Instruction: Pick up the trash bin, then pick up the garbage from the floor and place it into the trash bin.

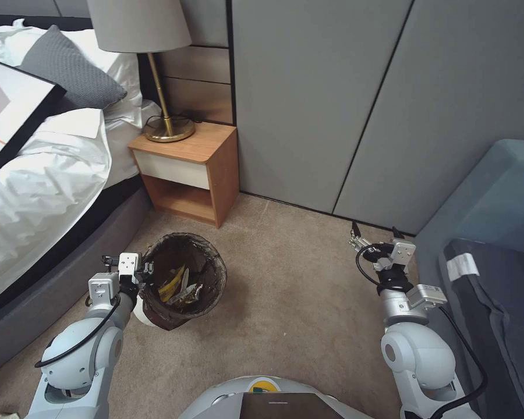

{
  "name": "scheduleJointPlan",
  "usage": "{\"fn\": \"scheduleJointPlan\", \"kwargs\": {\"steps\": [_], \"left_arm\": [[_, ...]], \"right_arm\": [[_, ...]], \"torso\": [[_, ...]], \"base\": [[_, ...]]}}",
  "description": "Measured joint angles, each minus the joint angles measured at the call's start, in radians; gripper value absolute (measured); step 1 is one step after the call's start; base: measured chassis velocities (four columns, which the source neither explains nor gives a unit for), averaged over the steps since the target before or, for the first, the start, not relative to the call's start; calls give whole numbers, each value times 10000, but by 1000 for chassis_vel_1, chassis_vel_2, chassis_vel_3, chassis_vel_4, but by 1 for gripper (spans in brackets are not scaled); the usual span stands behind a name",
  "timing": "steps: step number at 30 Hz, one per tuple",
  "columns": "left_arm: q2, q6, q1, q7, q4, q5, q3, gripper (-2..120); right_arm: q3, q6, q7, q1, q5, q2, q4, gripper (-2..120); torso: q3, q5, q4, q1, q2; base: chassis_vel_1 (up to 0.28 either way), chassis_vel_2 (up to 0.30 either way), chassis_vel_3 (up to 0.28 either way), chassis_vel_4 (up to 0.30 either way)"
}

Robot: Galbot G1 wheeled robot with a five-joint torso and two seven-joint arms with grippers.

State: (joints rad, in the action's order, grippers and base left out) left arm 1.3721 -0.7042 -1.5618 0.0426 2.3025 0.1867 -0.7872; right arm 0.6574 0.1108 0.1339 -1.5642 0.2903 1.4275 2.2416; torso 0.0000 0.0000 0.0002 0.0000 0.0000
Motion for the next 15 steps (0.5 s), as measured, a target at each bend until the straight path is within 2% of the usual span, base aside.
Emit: {"fn": "scheduleJointPlan", "kwargs": {"steps": [15], "left_arm": [[-46,4,-39,-30,46,77,-36,7]], "right_arm": [[-141,-36,0,-39,-97,33,-61,100]], "torso": [[0,0,-1,0,0]], "base": [[62,57,59,64]]}}
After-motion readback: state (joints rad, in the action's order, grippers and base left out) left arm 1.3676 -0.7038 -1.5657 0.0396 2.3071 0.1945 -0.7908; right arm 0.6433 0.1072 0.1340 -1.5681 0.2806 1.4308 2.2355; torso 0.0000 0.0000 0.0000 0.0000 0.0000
